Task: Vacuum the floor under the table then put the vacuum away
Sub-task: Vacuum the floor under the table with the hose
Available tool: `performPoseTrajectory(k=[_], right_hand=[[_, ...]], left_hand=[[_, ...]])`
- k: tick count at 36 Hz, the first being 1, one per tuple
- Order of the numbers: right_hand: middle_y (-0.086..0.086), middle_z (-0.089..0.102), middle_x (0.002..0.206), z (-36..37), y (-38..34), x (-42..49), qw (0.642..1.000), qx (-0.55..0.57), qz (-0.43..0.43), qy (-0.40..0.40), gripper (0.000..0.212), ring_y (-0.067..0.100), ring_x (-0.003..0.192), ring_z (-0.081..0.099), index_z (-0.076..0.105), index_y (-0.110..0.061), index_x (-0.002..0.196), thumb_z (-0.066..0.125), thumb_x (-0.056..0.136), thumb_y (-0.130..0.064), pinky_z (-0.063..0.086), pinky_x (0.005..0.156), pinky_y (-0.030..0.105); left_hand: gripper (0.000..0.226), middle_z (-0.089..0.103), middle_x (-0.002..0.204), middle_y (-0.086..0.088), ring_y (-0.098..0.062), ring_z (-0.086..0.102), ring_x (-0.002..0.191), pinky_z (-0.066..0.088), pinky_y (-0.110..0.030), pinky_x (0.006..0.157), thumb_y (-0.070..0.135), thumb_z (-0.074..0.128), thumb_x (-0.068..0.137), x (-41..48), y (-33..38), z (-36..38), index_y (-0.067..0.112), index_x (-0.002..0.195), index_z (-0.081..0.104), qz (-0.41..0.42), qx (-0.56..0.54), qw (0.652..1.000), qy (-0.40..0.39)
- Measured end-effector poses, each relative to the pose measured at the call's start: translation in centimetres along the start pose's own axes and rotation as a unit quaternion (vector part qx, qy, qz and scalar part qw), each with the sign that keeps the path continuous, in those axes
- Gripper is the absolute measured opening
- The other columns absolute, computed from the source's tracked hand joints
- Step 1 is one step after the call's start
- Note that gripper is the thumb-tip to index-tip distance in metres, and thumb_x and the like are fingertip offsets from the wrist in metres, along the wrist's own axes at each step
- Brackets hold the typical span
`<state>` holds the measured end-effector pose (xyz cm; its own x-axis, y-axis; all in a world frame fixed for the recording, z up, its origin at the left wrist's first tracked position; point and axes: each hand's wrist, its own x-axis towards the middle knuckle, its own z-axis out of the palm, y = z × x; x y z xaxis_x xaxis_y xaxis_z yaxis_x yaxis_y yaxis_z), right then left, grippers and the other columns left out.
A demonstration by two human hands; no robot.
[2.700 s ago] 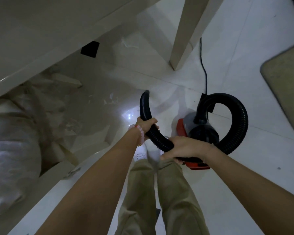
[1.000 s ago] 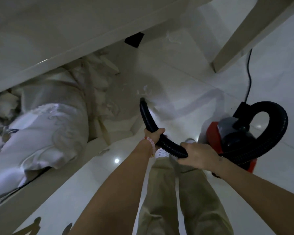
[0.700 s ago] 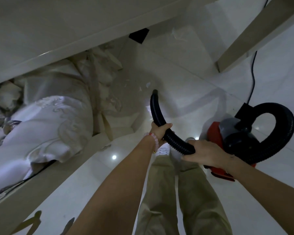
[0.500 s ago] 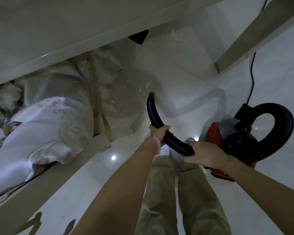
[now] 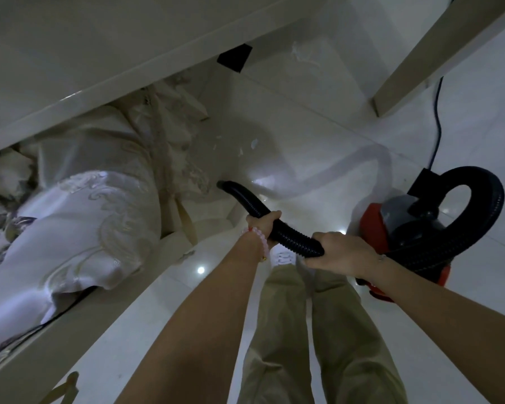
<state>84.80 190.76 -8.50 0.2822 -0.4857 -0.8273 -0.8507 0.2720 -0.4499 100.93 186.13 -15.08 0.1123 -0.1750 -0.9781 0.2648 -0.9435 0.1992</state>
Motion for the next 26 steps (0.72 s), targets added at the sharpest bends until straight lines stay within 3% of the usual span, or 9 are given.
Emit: performPoseTrajectory(k=[4,8,12,17,22,26], right_hand=[[-0.008,0.051,0.075,-0.1,0.2,-0.3,1.0,0.012,0.015,0.011,0.026,0.014,0.074,0.053,0.047,-0.023,0.09,0.055,0.085,-0.047,0.026,0.052,0.018],[-0.005,0.054,0.081,0.0,0.7,-0.7,0.999,0.025,0.027,0.019,0.027,0.013,0.072,0.051,0.044,-0.023,0.088,0.055,0.085,-0.048,0.031,0.051,0.02],[-0.004,0.055,0.086,0.1,1.0,-1.1,0.999,0.028,0.039,0.014,0.029,0.013,0.075,0.052,0.042,-0.025,0.092,0.053,0.086,-0.051,0.034,0.054,0.021],[0.002,0.06,0.098,0.4,1.5,-1.3,0.998,0.025,0.046,0.019,0.03,0.016,0.079,0.053,0.04,-0.028,0.092,0.053,0.085,-0.054,0.036,0.058,0.025],[-0.004,0.053,0.087,0.1,1.4,-0.8,0.999,0.019,0.04,0.004,0.028,0.014,0.076,0.052,0.039,-0.026,0.092,0.054,0.087,-0.049,0.032,0.052,0.019],[-0.004,0.053,0.089,0.1,1.3,0.1,1.0,0.016,0.017,0.0,0.026,0.013,0.075,0.052,0.044,-0.026,0.091,0.055,0.086,-0.049,0.033,0.054,0.018]], left_hand=[[0.066,0.057,0.092,-0.013,-0.023,0.062,0.07,0.058,-0.039,0.069,0.002,0.066,0.085,-0.4,0.7,1.0,0.007,0.142,0.033,0.001,0.039,0.998,-0.039],[0.051,0.054,0.09,-0.011,-0.022,0.059,0.069,0.054,-0.04,0.071,-0.001,0.062,0.087,-0.7,0.9,1.8,0.014,0.129,0.037,0.006,0.073,0.995,-0.068],[0.055,0.053,0.09,-0.01,-0.021,0.059,0.069,0.053,-0.041,0.072,0.0,0.063,0.087,-1.0,0.9,2.6,0.014,0.132,0.036,0.006,0.104,0.991,-0.079],[0.059,0.052,0.091,-0.012,-0.021,0.058,0.067,0.054,-0.041,0.071,-0.003,0.061,0.086,-1.2,0.6,3.1,0.011,0.137,0.034,0.0,0.083,0.995,-0.061],[0.061,0.053,0.087,-0.012,-0.02,0.058,0.064,0.054,-0.037,0.065,-0.005,0.06,0.086,-1.3,0.1,2.9,0.004,0.139,0.032,0.02,0.043,0.999,-0.011],[0.061,0.054,0.084,-0.012,-0.02,0.058,0.061,0.055,-0.036,0.065,-0.005,0.06,0.085,-1.0,-0.1,2.2,0.002,0.139,0.034,0.029,0.023,0.999,0.024]])
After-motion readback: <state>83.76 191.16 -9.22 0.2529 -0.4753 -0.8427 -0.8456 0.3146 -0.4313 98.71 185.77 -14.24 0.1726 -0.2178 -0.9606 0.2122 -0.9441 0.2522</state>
